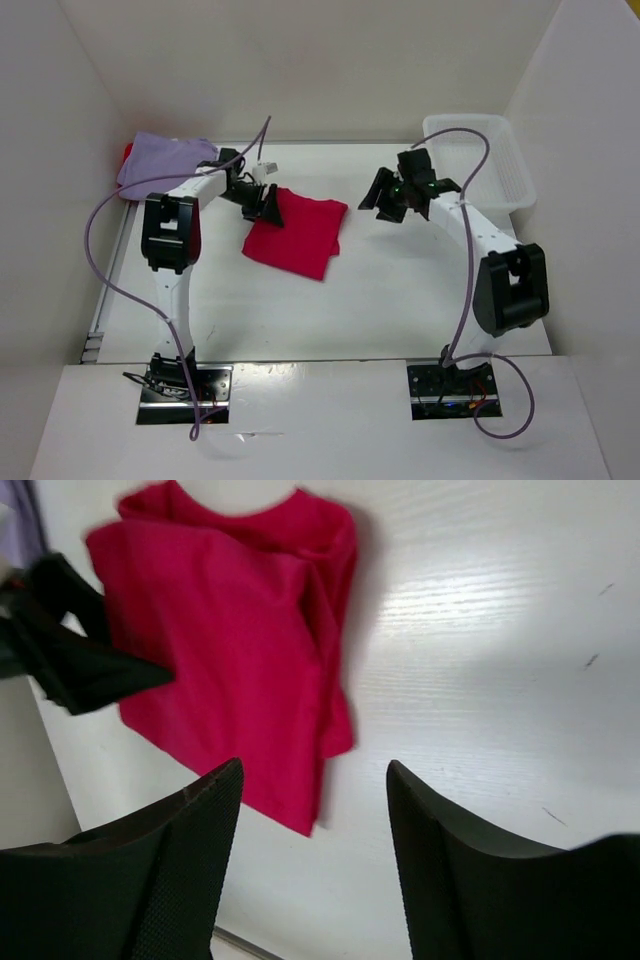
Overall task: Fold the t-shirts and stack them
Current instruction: Put the neatly folded tshirt into the corner of the board with the left arm
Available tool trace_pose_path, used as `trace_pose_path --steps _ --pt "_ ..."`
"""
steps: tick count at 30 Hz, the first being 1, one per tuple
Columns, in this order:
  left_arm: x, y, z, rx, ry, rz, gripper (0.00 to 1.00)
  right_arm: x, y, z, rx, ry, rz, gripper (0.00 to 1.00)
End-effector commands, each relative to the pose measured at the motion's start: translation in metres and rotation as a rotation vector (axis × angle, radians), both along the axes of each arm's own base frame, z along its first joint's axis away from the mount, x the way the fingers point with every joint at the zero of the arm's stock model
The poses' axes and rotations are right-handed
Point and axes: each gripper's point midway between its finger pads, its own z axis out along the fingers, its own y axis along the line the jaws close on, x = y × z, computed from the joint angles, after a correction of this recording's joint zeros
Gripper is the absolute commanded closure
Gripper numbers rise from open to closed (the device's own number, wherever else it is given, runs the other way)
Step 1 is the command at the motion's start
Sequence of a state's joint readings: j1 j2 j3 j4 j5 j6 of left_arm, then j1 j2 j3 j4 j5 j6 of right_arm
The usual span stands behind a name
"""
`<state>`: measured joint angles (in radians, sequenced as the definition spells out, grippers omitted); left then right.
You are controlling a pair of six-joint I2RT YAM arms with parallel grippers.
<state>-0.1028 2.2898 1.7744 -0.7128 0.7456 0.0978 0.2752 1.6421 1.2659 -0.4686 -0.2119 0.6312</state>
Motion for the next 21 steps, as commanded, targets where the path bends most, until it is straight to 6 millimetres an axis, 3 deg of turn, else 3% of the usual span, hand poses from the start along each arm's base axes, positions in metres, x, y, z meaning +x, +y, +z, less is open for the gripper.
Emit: trace_pose_path --steps 1,2,3,4,5,6,9,10,12,15,19,21 --pt "-0.051 -0.007 -0.083 0.106 0.232 -0.056 0.32 -0.005 -0.020 0.039 0.000 -0.074 -0.056 0.34" --pt "-0.053 -0.008 -0.085 0.095 0.250 -0.052 0.38 -0.004 -0.026 0.049 0.004 -0.091 -0.070 0.34" --pt "-0.049 -0.009 -0.087 0.094 0.238 -0.051 0.56 -0.007 -0.031 0.059 0.009 -0.110 -0.083 0.34" --pt "-0.051 -0.010 -0.091 0.086 0.253 -0.053 0.57 -0.008 -0.032 0.065 0.012 -0.123 -0.083 0.34" --pt "-0.043 -0.015 -0.084 0.031 0.242 -0.035 1.00 -0.013 -0.044 0.080 0.011 -0.152 -0.114 0.34" --pt "-0.043 -0.017 -0.082 0.017 0.244 -0.037 1.00 -0.012 -0.048 0.080 0.010 -0.152 -0.125 0.34" --pt "-0.015 -0.017 -0.044 -0.005 0.101 -0.018 1.00 -0.019 -0.054 0.084 0.011 -0.160 -0.135 0.34" --pt "0.000 -0.011 -0.022 0.041 0.004 0.006 1.00 -0.020 -0.058 0.079 0.007 -0.148 -0.146 0.34" --pt "0.018 0.002 0.001 0.125 -0.110 0.044 1.00 -0.024 -0.058 0.085 0.017 -0.161 -0.152 0.34" --pt "0.054 0.033 0.051 0.309 -0.330 0.117 1.00 -0.026 -0.062 0.087 0.018 -0.170 -0.162 0.34" --pt "0.081 0.080 0.072 0.566 -0.459 0.197 1.00 -0.027 -0.070 0.087 0.017 -0.170 -0.182 0.34" --pt "0.089 0.091 0.078 0.629 -0.493 0.219 1.00 -0.026 -0.070 0.091 0.015 -0.191 -0.176 0.34"
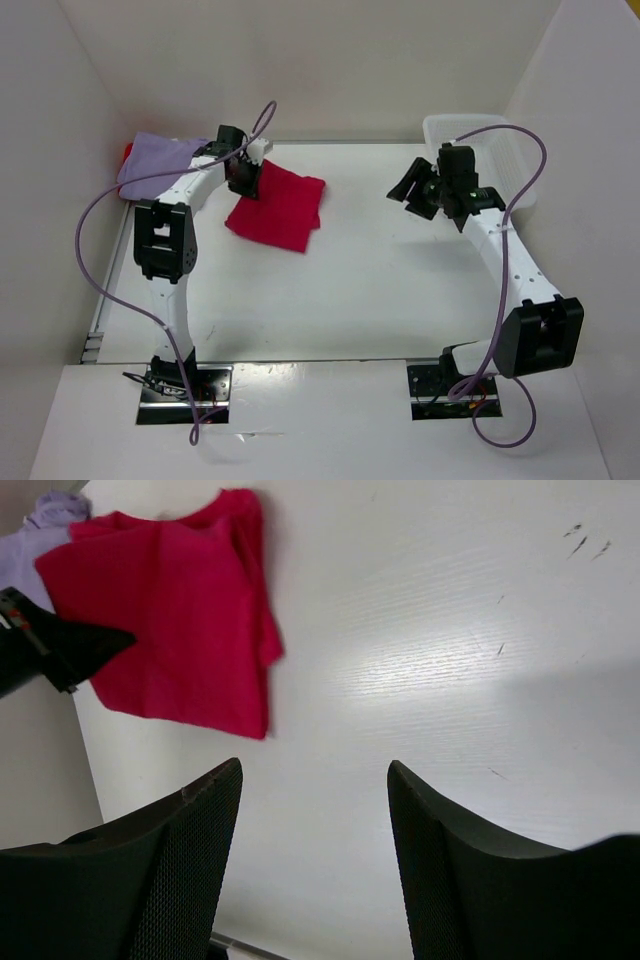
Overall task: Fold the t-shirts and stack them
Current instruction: Put the neatly folded tshirt into the corner of the board with the left arm
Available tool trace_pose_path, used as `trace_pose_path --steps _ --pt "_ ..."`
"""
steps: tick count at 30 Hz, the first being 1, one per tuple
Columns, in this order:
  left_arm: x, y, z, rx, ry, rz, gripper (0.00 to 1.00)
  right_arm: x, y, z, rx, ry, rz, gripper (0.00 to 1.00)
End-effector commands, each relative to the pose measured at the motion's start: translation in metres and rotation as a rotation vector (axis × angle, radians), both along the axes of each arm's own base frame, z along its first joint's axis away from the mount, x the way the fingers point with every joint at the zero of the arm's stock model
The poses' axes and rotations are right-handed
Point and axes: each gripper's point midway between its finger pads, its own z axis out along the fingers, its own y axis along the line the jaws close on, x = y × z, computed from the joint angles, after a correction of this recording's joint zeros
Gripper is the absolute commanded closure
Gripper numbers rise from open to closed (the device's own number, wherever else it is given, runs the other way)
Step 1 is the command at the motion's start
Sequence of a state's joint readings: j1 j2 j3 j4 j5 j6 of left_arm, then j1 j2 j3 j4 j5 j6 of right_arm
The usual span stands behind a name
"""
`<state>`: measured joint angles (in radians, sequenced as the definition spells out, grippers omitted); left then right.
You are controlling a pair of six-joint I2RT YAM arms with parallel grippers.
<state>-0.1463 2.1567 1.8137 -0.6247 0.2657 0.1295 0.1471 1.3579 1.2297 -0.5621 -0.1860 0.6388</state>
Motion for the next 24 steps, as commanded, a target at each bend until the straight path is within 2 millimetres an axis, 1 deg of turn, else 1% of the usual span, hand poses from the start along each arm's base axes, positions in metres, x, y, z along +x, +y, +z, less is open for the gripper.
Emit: trace_pose_path --steps 1,2,3,4,5,6,7,8,9,10,11,13,14,15,16,17,18,19,20,21,22,24 --pt "0.040 0.049 0.046 0.238 -0.211 0.102 1.00 -0.005 -0.011 0.012 -0.001 -0.038 -0.027 0.34" --pt "0.043 0.059 0.050 0.282 -0.224 0.136 1.00 -0.005 -0.011 0.012 -0.001 -0.038 -0.027 0.34" --pt "0.045 0.064 0.052 0.310 -0.238 0.141 1.00 -0.005 -0.011 0.012 -0.001 -0.038 -0.027 0.34" --pt "0.051 0.068 0.060 0.330 -0.269 0.154 1.00 -0.004 -0.014 0.012 -0.001 -0.038 -0.036 0.34" --pt "0.055 0.078 0.069 0.384 -0.293 0.174 1.00 -0.004 -0.014 0.012 -0.001 -0.038 -0.036 0.34" --pt "0.062 0.083 0.078 0.407 -0.329 0.189 1.00 -0.004 -0.014 0.012 -0.001 -0.038 -0.036 0.34" --pt "0.064 0.087 0.084 0.433 -0.344 0.197 1.00 -0.007 -0.014 0.011 -0.008 -0.040 -0.030 0.34" --pt "0.071 0.096 0.095 0.482 -0.376 0.214 1.00 -0.007 -0.014 0.011 -0.008 -0.040 -0.030 0.34" --pt "0.075 0.099 0.102 0.501 -0.402 0.224 1.00 -0.007 -0.014 0.011 -0.008 -0.040 -0.030 0.34" --pt "0.080 0.106 0.113 0.545 -0.432 0.237 1.00 -0.006 -0.018 0.011 -0.008 -0.040 -0.039 0.34" --pt "0.083 0.110 0.122 0.565 -0.456 0.246 1.00 -0.007 -0.018 0.006 -0.009 -0.030 -0.039 0.34" --pt "0.087 0.117 0.129 0.616 -0.474 0.250 1.00 -0.008 -0.018 0.010 -0.008 -0.040 -0.039 0.34" --pt "0.089 0.123 0.134 0.616 -0.484 0.265 1.00 -0.007 -0.022 0.010 -0.008 -0.040 -0.050 0.34" --pt "0.093 0.125 0.141 0.629 -0.500 0.268 1.00 -0.007 -0.022 0.010 -0.008 -0.040 -0.050 0.34" --pt "0.094 0.134 0.141 0.634 -0.491 0.281 1.00 -0.007 -0.026 0.010 -0.015 -0.043 -0.054 0.34" --pt "0.093 0.134 0.145 0.634 -0.493 0.281 1.00 -0.008 -0.026 0.008 -0.016 -0.034 -0.054 0.34" --pt "0.097 0.140 0.145 0.627 -0.494 0.288 1.00 -0.011 -0.026 0.008 -0.016 -0.033 -0.054 0.34" --pt "0.098 0.145 0.156 0.626 -0.509 0.303 1.00 -0.011 -0.026 0.008 -0.016 -0.033 -0.054 0.34" --pt "0.098 0.154 0.155 0.623 -0.496 0.309 1.00 -0.010 -0.030 0.007 -0.023 -0.036 -0.059 0.34" --pt "0.098 0.161 0.151 0.630 -0.478 0.315 1.00 -0.010 -0.030 0.007 -0.023 -0.036 -0.059 0.34" --pt "0.099 0.173 0.166 0.623 -0.501 0.341 1.00 -0.011 -0.030 0.006 -0.024 -0.027 -0.058 0.34" --pt "0.101 0.184 0.161 0.611 -0.481 0.340 1.00 -0.011 -0.030 0.006 -0.031 -0.029 -0.053 0.34"
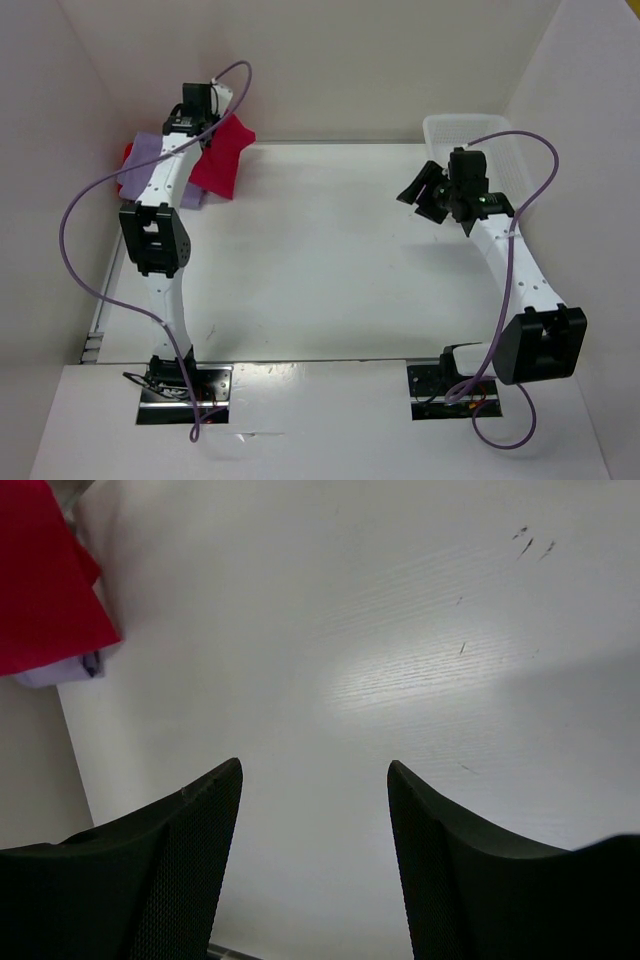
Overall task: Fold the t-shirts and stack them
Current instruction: Put the neatly folded tshirt into the corner of the board with the left arm
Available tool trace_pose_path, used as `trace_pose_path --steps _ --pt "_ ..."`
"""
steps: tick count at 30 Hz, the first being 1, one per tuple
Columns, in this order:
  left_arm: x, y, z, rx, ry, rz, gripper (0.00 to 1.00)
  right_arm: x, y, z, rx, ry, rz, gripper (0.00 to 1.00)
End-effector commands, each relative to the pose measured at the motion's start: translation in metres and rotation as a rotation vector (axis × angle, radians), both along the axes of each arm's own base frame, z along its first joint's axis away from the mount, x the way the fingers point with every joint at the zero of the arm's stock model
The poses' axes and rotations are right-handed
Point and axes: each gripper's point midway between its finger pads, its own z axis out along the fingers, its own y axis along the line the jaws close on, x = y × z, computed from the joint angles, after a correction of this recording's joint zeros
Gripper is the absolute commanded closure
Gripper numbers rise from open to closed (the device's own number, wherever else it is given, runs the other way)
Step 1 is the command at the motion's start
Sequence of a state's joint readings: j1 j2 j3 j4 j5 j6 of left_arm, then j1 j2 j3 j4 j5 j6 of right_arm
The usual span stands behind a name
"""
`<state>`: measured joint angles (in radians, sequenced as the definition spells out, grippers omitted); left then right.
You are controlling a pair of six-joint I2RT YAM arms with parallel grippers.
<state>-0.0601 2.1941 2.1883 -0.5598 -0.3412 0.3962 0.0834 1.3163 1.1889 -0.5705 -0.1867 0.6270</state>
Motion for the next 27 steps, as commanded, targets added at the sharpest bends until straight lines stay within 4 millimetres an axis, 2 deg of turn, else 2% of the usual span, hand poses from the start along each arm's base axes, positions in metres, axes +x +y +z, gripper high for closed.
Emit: trace_pose_path --steps 1,5,6,7,8,9,10,11,13,15,16,19,20,22,25,27 --pt "0.006 0.038 0.026 0.018 -0.049 0.039 1.00 -0.006 -0.006 0.009 -0.023 -0.033 0.003 0.34" --pt "0.007 0.079 0.026 -0.001 -0.030 0.059 1.00 -0.006 -0.009 0.006 -0.024 -0.024 -0.006 0.34" --pt "0.005 0.085 0.013 -0.016 0.004 0.058 1.00 -0.007 -0.007 0.006 -0.018 -0.023 0.001 0.34" --pt "0.008 0.092 0.028 -0.025 -0.028 0.058 1.00 -0.006 -0.007 0.002 -0.018 -0.013 0.001 0.34" --pt "0.010 0.110 0.010 -0.028 0.006 0.073 1.00 -0.007 -0.007 0.001 -0.019 -0.003 0.001 0.34" --pt "0.006 0.115 0.000 -0.045 0.047 0.070 1.00 -0.006 -0.008 -0.003 -0.026 0.004 0.007 0.34" --pt "0.015 0.124 -0.001 -0.036 0.032 0.077 1.00 -0.006 -0.006 -0.006 -0.020 0.015 0.015 0.34" --pt "0.008 0.134 -0.011 -0.052 0.072 0.087 1.00 -0.007 -0.004 -0.005 -0.014 0.015 0.022 0.34" --pt "0.010 0.139 -0.016 -0.059 0.073 0.087 1.00 -0.003 -0.004 -0.008 -0.014 0.024 0.023 0.34" --pt "0.010 0.156 -0.023 -0.051 0.060 0.108 1.00 0.000 -0.004 -0.007 -0.014 0.022 0.022 0.34" --pt "0.012 0.156 -0.036 -0.055 0.082 0.108 1.00 0.000 -0.002 -0.007 -0.008 0.030 0.031 0.34" --pt "0.011 0.165 -0.054 -0.097 0.097 0.128 0.99 0.002 0.001 -0.002 -0.014 0.023 0.046 0.34" --pt "0.012 0.173 -0.050 -0.095 0.074 0.151 0.96 0.002 0.001 -0.002 -0.014 0.024 0.046 0.34" --pt "0.012 0.188 -0.061 -0.073 0.072 0.209 0.64 0.003 0.005 0.001 -0.014 0.024 0.055 0.34" --pt "0.013 0.205 -0.057 -0.009 0.041 0.285 0.17 0.003 0.009 0.000 -0.015 0.034 0.066 0.34" --pt "0.014 0.220 -0.046 0.021 -0.010 0.341 0.09 0.002 0.009 0.002 -0.015 0.034 0.066 0.34"
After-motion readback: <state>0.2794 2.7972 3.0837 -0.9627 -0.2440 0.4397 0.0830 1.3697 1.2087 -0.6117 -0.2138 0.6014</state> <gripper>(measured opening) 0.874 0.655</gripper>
